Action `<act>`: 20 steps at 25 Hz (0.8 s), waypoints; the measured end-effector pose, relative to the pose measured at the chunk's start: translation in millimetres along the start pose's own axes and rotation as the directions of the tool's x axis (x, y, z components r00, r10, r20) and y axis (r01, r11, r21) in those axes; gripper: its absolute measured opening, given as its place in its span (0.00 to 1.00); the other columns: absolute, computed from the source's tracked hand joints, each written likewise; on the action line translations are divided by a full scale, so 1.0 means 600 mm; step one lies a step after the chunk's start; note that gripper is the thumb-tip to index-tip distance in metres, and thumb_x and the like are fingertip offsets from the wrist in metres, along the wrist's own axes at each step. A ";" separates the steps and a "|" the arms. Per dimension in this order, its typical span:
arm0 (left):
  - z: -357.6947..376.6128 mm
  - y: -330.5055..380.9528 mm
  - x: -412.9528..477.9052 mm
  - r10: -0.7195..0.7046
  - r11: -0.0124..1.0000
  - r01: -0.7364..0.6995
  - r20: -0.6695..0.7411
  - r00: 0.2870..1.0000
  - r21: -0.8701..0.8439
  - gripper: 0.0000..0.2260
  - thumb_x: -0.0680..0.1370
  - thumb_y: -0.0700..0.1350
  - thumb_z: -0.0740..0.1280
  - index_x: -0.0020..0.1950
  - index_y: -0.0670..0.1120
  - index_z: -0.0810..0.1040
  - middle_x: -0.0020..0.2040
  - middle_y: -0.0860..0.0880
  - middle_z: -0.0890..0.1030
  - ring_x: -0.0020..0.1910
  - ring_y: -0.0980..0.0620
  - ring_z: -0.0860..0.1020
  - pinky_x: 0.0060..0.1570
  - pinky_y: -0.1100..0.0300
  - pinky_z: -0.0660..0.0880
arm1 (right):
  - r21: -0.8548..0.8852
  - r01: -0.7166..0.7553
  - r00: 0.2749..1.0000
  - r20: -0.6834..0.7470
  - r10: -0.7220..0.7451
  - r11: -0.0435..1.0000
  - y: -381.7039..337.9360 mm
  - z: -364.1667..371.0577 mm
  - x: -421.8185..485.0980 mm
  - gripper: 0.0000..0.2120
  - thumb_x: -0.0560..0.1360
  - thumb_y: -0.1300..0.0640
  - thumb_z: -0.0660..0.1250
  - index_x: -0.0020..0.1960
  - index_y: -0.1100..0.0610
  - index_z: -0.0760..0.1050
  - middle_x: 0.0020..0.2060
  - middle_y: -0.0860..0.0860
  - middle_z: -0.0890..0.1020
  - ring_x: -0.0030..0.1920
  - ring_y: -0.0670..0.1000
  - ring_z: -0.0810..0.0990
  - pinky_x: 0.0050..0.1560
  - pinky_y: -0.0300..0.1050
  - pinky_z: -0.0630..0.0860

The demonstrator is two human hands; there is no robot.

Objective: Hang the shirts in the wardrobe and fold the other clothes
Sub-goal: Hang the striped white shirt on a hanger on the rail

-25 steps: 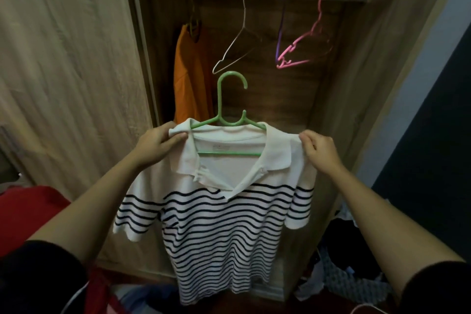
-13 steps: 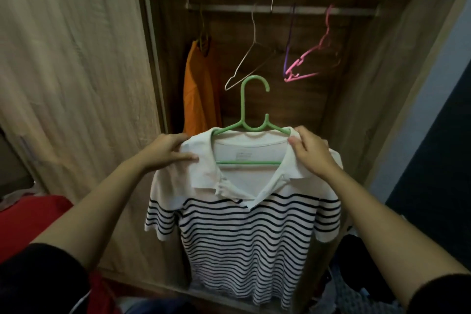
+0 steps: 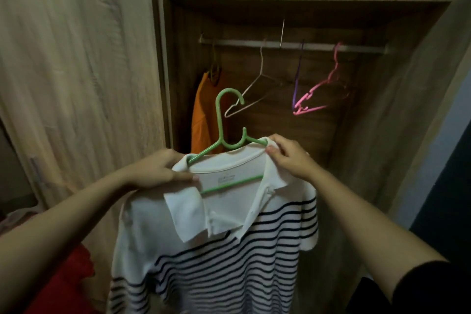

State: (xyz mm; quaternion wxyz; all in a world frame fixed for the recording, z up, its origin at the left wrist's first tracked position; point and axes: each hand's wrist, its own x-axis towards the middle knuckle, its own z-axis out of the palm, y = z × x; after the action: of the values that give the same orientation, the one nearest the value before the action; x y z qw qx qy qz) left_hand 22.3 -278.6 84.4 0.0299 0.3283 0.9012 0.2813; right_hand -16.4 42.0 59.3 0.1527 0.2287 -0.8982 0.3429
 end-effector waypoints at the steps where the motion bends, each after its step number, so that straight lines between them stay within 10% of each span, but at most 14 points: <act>1: -0.005 -0.001 -0.006 -0.037 0.999 0.036 -0.040 0.999 -0.026 0.02 0.75 0.48 0.69 0.44 0.51 0.80 0.33 0.61 0.81 0.33 0.62 0.79 0.32 0.70 0.71 | 0.089 -0.033 0.998 0.050 0.029 0.995 -0.005 0.006 0.025 0.07 0.76 0.52 0.64 0.53 0.50 0.74 0.45 0.46 0.79 0.47 0.47 0.77 0.50 0.47 0.73; 4: -0.021 -0.039 -0.015 -0.140 0.988 0.136 -0.054 0.989 -0.072 0.16 0.73 0.57 0.68 0.54 0.47 0.80 0.38 0.53 0.83 0.35 0.57 0.80 0.34 0.65 0.74 | 0.341 -0.237 0.969 0.022 0.245 0.910 -0.021 0.035 0.121 0.26 0.73 0.48 0.68 0.68 0.53 0.65 0.64 0.54 0.73 0.65 0.53 0.71 0.65 0.49 0.69; 7: -0.031 -0.078 -0.012 -0.244 0.968 0.250 -0.119 0.963 0.039 0.27 0.68 0.66 0.67 0.51 0.44 0.81 0.30 0.49 0.80 0.27 0.54 0.75 0.27 0.62 0.69 | 0.235 -0.366 0.868 -0.264 0.421 0.900 -0.037 0.067 0.229 0.38 0.72 0.43 0.67 0.74 0.58 0.55 0.71 0.58 0.63 0.71 0.58 0.62 0.68 0.51 0.64; 12: -0.040 -0.085 0.038 -0.308 0.942 0.329 -0.211 0.928 0.072 0.20 0.72 0.57 0.69 0.27 0.47 0.70 0.21 0.55 0.74 0.23 0.59 0.70 0.25 0.67 0.64 | 0.136 -0.615 0.700 -0.360 0.617 0.777 -0.028 0.099 0.346 0.45 0.70 0.49 0.72 0.74 0.57 0.47 0.69 0.61 0.66 0.69 0.61 0.63 0.64 0.53 0.65; 20: -0.027 -0.062 0.236 -0.315 0.903 0.388 -0.329 0.890 0.184 0.13 0.76 0.46 0.65 0.33 0.45 0.68 0.33 0.49 0.72 0.46 0.42 0.78 0.38 0.57 0.69 | -0.028 -0.694 0.664 -0.411 0.625 0.719 0.040 0.064 0.310 0.17 0.79 0.56 0.54 0.66 0.60 0.65 0.60 0.60 0.76 0.60 0.60 0.74 0.60 0.53 0.70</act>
State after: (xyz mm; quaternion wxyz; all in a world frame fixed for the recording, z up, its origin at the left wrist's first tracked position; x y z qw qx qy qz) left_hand -113.8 -223.6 97.2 -0.0932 0.1144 0.9680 0.2031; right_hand -190.9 -25.4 99.0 0.2054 -0.1980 -0.9005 0.3281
